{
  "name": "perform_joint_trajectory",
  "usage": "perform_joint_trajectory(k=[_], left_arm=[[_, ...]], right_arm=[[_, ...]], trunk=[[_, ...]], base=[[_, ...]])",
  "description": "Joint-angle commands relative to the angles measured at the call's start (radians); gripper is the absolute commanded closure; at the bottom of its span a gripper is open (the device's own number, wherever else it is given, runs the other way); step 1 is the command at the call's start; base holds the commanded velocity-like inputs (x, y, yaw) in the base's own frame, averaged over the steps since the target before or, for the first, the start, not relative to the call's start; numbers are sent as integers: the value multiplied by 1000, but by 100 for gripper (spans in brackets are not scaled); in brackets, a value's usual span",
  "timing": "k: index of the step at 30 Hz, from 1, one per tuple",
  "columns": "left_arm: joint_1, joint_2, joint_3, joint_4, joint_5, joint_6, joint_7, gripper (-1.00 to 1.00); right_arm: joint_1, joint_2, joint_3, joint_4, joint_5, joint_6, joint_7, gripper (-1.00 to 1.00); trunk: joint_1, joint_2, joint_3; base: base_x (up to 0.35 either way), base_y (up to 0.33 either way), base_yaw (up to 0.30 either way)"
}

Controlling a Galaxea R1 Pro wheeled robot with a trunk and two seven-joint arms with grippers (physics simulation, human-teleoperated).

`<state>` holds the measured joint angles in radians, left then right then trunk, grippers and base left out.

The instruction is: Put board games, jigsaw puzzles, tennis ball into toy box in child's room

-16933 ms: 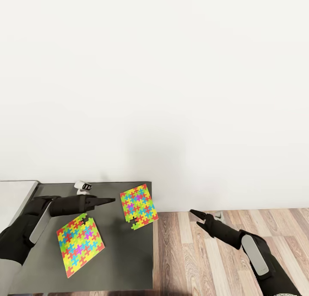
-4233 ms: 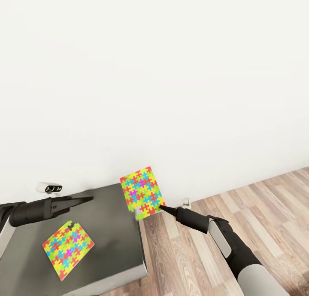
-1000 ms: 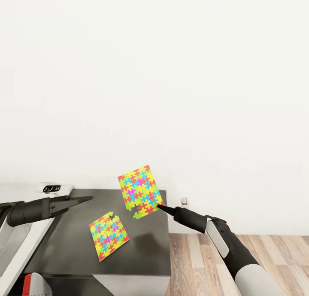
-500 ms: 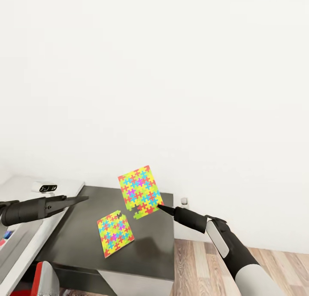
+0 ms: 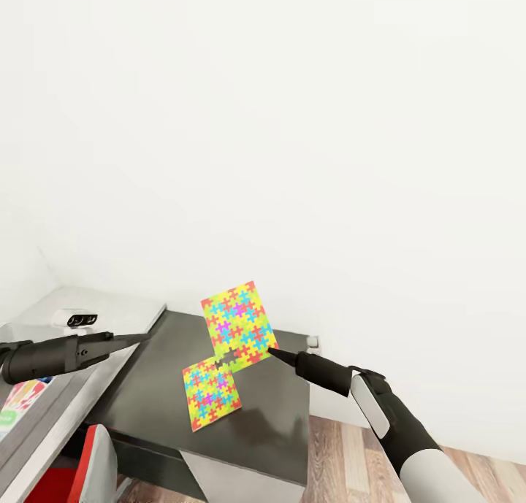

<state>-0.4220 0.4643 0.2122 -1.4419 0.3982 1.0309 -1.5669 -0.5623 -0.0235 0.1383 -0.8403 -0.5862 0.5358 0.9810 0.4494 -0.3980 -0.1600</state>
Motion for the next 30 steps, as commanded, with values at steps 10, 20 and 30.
perform_joint_trajectory(k=[10, 20, 30], left_arm=[[-1, -1, -1, 0, -1, 11, -4, -100], [-1, -1, -1, 0, -1, 11, -4, -100], [-1, -1, -1, 0, -1, 11, -4, -100]], right_arm=[[-1, -1, 4, 0, -8, 8, -2, 100], [-1, -1, 4, 0, -8, 7, -2, 100], [-1, -1, 4, 0, -8, 7, -2, 100]], trunk=[[1, -2, 2], [1, -2, 3], [1, -2, 3]], base=[[0, -3, 271], [0, 0, 282], [0, 0, 282]])
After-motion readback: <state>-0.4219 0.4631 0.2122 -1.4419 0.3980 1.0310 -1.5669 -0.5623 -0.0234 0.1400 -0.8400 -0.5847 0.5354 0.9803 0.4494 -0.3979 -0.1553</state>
